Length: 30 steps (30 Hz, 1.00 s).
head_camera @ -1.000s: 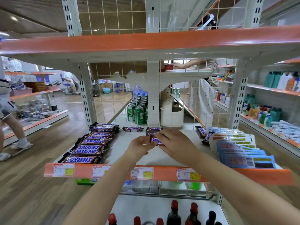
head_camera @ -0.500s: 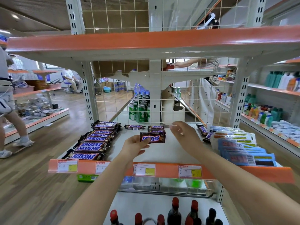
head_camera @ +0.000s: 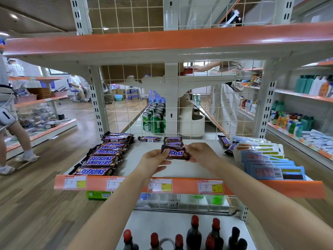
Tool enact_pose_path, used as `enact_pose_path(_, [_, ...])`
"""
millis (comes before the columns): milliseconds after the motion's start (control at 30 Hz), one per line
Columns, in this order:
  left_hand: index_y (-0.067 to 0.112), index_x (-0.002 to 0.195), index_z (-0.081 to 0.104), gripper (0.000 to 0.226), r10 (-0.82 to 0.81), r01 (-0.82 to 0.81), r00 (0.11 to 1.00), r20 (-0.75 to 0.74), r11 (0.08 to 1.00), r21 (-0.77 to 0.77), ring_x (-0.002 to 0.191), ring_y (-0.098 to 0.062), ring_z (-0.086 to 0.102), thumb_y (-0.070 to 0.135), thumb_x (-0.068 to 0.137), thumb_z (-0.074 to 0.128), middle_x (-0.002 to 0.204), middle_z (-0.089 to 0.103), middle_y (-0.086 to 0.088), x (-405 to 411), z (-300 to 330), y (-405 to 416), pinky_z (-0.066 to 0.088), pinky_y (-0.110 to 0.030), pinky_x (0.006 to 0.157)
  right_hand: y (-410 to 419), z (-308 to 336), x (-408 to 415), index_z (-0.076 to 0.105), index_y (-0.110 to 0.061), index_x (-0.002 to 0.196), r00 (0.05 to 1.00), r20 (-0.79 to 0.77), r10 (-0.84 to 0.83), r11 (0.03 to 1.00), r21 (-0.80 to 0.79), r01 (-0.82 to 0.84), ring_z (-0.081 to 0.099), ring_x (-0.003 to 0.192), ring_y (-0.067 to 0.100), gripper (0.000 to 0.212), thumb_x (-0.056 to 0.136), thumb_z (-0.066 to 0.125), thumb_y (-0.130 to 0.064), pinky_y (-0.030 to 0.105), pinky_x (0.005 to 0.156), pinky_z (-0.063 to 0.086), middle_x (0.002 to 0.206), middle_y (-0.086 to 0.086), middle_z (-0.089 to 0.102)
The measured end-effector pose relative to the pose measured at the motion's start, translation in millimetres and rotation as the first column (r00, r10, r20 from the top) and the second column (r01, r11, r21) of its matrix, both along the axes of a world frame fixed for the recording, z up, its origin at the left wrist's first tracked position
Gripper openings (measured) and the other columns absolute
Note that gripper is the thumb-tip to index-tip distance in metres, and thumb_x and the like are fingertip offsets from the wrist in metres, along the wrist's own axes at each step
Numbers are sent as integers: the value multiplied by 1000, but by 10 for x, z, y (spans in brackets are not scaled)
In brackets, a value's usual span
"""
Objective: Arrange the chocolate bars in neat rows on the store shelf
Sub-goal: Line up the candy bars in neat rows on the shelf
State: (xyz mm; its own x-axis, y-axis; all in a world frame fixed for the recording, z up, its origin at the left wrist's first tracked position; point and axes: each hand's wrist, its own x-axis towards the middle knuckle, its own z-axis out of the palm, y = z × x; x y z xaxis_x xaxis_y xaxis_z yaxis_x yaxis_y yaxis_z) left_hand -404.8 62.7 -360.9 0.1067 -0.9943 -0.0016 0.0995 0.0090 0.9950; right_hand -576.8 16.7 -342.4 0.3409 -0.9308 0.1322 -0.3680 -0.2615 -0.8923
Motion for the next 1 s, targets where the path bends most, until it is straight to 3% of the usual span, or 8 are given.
enact_pose_path(133, [13,84,63,12,-23,25,997,-74,1000,18,73,-11,65,24,90,60,73,70,2,-15,0,8,51,-25,75,-14,-15,8,53,-6,77,999,21,-40,998,-53,41,54,68,14,31,101,39,-20,18,69,48,72,3,55])
enact_pose_path(267, [13,85,64,15,-53,57,989,-136,998,26,74,-14,65,26,90,59,77,73,0,-17,6,29,51,-28,76,-7,-14,30,54,-7,81,993,44,-105,986,-127,110,55,70,19,28,101,38,-18,19,70,46,75,7,56])
enact_pose_path(433, [10,89,65,11,16,-16,1000,-2,1000,7,77,-14,63,20,89,61,84,72,-3,79,-23,44,51,-27,80,-44,14,-67,59,-3,96,983,82,-167,978,-116,176,58,78,21,28,101,38,-20,21,69,50,89,14,59])
enact_pose_path(600, [14,90,66,16,6,-6,1000,28,1000,13,79,-14,64,30,88,62,90,72,-2,86,9,49,51,-31,86,-56,-33,-98,57,-8,88,989,9,-150,980,-130,150,59,80,24,25,100,40,-21,42,87,50,85,12,59])
enact_pose_path(733, [12,83,65,10,-12,12,997,73,1000,11,70,-10,62,21,86,65,80,70,-1,12,-7,60,51,-25,78,-15,-24,-54,52,-10,71,992,40,-118,984,-129,123,54,67,15,33,100,40,-18,27,71,49,71,3,54])
enact_pose_path(800, [11,77,64,9,28,-29,998,64,1000,8,66,-11,60,16,84,67,75,68,-2,0,-6,56,51,-24,75,-16,-32,-51,48,-14,64,993,46,-113,986,-117,118,52,64,12,37,100,41,-19,29,73,50,68,1,52])
enact_pose_path(867, [11,74,63,11,62,-62,996,68,998,6,63,-11,59,13,83,69,70,67,-2,-9,-2,50,51,-23,72,-41,-54,-58,48,-14,65,992,37,-118,989,-84,121,55,64,13,37,100,42,-22,30,73,53,68,1,54])
enact_pose_path(1000, [11,71,61,15,117,-119,990,74,993,23,60,-11,57,10,82,70,66,67,-3,-50,32,1,49,-23,68,-106,-96,-37,46,-14,65,981,-67,-180,980,-102,173,52,57,10,38,101,38,-26,15,55,43,67,2,54])
